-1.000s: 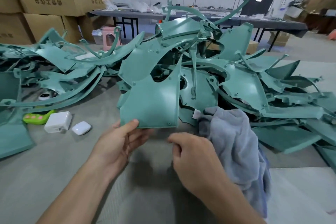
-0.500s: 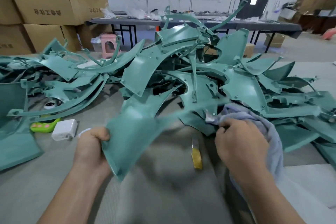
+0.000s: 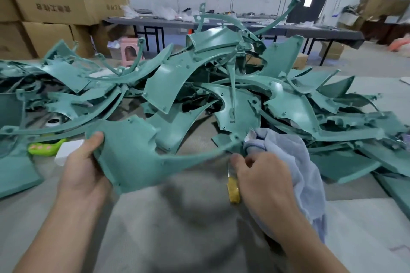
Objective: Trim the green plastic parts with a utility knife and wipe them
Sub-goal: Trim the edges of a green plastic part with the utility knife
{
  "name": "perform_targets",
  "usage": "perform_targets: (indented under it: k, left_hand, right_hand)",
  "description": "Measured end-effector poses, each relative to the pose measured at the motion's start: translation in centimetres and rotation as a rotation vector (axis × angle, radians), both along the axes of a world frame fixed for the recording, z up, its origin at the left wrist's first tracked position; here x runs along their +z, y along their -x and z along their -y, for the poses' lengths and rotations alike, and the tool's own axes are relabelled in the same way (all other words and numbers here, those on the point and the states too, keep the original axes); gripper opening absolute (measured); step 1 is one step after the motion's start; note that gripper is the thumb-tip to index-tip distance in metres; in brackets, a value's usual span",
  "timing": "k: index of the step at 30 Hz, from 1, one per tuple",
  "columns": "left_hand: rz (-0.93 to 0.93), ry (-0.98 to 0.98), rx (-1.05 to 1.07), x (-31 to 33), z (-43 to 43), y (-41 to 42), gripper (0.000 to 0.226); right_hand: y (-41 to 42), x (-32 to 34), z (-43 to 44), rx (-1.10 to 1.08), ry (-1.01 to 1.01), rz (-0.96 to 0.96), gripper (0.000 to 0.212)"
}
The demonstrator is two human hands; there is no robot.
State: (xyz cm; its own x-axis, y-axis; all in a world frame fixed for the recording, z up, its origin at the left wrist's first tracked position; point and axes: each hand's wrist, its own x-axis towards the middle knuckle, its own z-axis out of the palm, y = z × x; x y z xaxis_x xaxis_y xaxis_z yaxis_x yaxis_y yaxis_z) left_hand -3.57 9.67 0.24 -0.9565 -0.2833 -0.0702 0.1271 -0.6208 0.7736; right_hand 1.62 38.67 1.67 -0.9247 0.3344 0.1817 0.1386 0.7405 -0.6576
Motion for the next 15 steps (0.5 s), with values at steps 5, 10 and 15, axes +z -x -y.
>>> perform_targets:
  k: [5, 10, 15]
  left_hand:
    - [-0.056, 0.066, 0.07, 0.0, -0.1, 0.1, 0.029]
    - [-0.085, 0.264, -0.006, -0.4, -1.0, -0.2, 0.023]
    - [-0.195, 0.579, -0.121, -0.6, -1.4, -0.9, 0.043]
  right_hand:
    - [-1.0, 0.2, -0.1, 0.067, -0.432, 0.24, 0.054]
    - [-1.4, 0.5, 0.1, 0.158, -0.577, 0.273, 0.025]
    - [-1.1, 1.0, -1.3, 0.199, -0.634, 0.318, 0.022]
